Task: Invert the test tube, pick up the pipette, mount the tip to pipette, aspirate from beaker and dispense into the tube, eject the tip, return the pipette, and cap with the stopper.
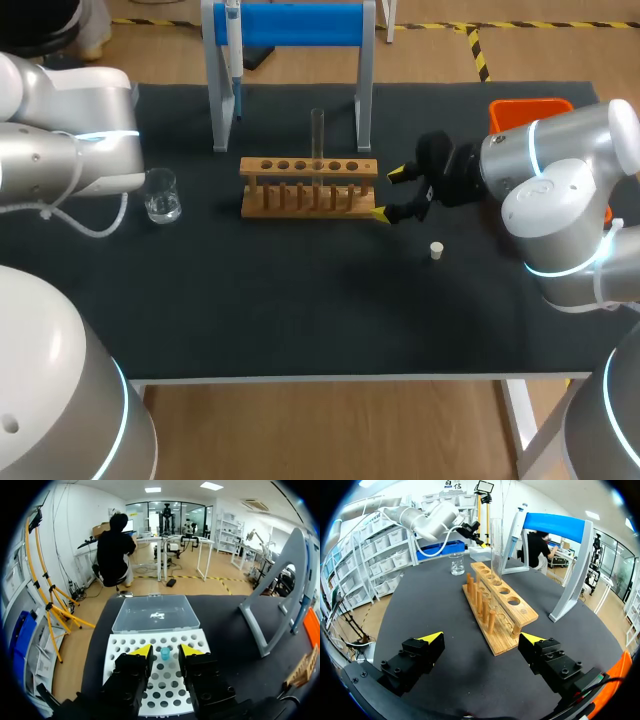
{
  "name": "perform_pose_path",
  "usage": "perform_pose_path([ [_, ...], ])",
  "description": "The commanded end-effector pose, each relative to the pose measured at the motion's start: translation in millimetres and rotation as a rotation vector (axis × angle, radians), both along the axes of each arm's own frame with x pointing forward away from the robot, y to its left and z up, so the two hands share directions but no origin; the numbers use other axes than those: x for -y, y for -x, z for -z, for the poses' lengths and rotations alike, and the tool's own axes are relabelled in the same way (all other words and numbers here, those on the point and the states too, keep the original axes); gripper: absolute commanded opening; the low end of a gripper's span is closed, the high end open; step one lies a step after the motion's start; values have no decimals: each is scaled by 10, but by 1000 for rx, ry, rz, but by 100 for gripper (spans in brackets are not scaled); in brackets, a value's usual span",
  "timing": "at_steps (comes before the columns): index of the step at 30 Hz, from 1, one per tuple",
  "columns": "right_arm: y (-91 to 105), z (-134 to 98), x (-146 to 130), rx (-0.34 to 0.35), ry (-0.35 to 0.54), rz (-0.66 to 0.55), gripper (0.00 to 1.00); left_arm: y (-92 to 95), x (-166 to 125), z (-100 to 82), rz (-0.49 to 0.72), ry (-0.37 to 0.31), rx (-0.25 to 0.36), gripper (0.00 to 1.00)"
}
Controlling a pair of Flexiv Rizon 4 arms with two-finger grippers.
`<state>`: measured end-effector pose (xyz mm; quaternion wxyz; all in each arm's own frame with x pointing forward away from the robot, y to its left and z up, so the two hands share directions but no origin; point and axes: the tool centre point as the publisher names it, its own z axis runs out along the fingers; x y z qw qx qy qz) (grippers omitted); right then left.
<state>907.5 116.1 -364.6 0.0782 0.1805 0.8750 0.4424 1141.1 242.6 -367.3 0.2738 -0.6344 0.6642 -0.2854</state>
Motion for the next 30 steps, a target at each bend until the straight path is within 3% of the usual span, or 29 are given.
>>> perform_pose_path([
  [1, 2, -1, 6, -1, 0, -1, 100, -37, -4, 31, 2, -5, -1, 32],
  [13, 2, -1, 6, -1, 0, -1, 100, -42, -7, 28, 3, -19, -1, 28],
  [17, 2, -1, 6, -1, 0, -1, 100, -41, -5, 37, 3, -22, -5, 0],
  [30, 2, -1, 6, -1, 0, -1, 100, -37, -7, 18, 0, -22, -3, 0],
])
